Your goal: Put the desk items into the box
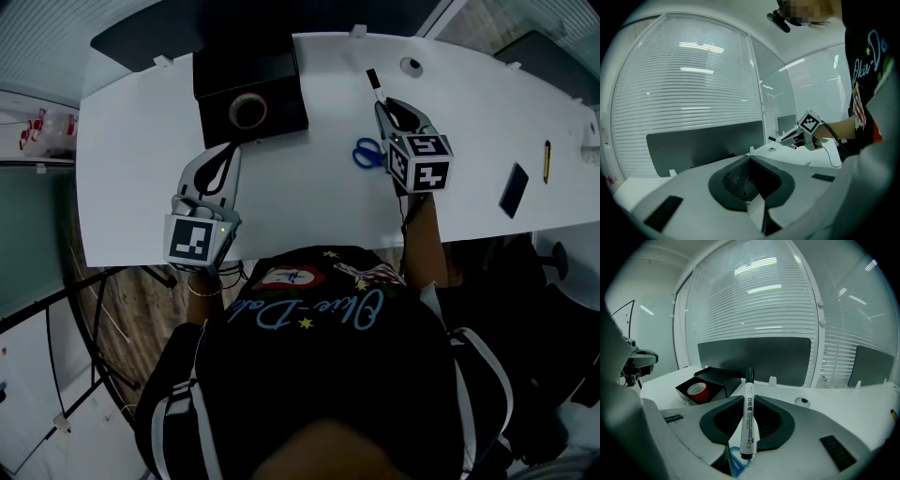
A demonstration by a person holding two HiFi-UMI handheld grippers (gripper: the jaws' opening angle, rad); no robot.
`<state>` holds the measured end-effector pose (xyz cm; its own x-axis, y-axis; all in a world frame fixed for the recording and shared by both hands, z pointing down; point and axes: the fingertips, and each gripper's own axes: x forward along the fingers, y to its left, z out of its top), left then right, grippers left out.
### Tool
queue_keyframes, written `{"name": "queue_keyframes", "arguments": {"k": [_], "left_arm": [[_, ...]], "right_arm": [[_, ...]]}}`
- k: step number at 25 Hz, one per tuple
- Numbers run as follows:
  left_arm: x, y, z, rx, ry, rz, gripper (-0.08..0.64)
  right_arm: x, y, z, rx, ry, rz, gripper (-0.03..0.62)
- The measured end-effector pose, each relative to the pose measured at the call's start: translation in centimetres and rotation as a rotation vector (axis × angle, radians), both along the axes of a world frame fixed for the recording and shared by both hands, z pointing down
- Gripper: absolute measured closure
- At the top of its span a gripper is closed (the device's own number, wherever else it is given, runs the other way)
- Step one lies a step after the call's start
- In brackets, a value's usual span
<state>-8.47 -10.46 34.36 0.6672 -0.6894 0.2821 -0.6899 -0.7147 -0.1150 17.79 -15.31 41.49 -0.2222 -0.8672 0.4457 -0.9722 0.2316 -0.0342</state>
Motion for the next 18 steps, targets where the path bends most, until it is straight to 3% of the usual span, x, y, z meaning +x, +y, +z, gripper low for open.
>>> {"name": "queue_keyframes", "arguments": {"k": [18], "left_arm": [[-1.2,-0.2,0.1,0.005,0.021,-0.053,0.560]], "right_arm": [[-0.9,-0.3,-0.9,0.013,-0.003,-0.031,0.523]]}}
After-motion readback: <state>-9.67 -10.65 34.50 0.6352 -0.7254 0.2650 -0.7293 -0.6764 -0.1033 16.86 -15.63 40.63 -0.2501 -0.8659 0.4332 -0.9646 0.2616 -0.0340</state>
